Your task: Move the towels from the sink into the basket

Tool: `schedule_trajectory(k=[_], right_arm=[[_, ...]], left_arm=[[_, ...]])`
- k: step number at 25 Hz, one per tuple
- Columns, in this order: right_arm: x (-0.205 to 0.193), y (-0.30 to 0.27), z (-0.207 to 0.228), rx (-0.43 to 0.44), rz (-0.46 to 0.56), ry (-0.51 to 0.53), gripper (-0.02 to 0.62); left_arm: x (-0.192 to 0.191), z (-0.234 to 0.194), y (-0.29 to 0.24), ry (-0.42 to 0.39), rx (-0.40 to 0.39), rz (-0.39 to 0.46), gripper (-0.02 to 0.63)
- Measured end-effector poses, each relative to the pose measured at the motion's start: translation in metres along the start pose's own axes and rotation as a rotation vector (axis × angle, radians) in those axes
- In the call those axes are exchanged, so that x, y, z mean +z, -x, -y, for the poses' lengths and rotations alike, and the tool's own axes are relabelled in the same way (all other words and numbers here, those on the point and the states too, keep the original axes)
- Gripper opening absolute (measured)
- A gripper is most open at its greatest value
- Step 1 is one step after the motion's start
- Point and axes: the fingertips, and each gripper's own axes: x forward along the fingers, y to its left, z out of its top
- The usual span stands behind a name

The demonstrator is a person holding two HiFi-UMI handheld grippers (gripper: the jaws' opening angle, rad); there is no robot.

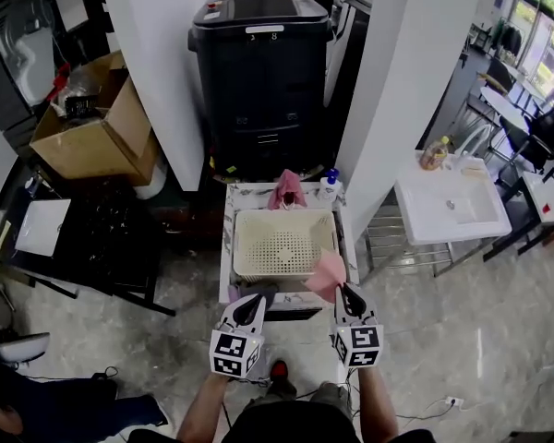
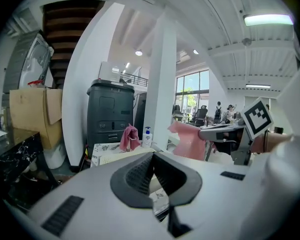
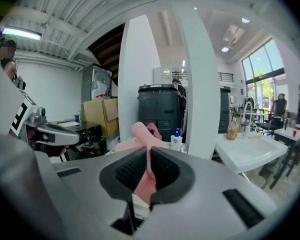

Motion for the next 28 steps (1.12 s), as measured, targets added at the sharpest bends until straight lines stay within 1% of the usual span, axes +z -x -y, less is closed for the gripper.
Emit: schedule_trajectory(k=[9, 16, 20, 28], right_arm=[[0.022, 0.008, -0.006, -0.029, 0.053, 0.007, 0.046], [0.028, -0.004, -0.006, -0.007, 0.065, -0.001, 0.046], [0.030, -0.022, -0.007, 0.030, 0.058, 0.001, 0.046], [0.027, -0.076, -0.006, 0.124, 0.028, 0.032, 0.046]], left_arm=[[0.016, -0.002, 0.001, -0.038, -0.029, 0.029, 0.008], [0.019, -0.008, -0.002, -0.038, -0.003, 0.032, 0.008], [0.017, -0.017, -0.007, -0.023, 0.028, 0.021, 0.008], [0.011, -0.041, -0.029, 0.022, 0.123, -0.008, 0.008]])
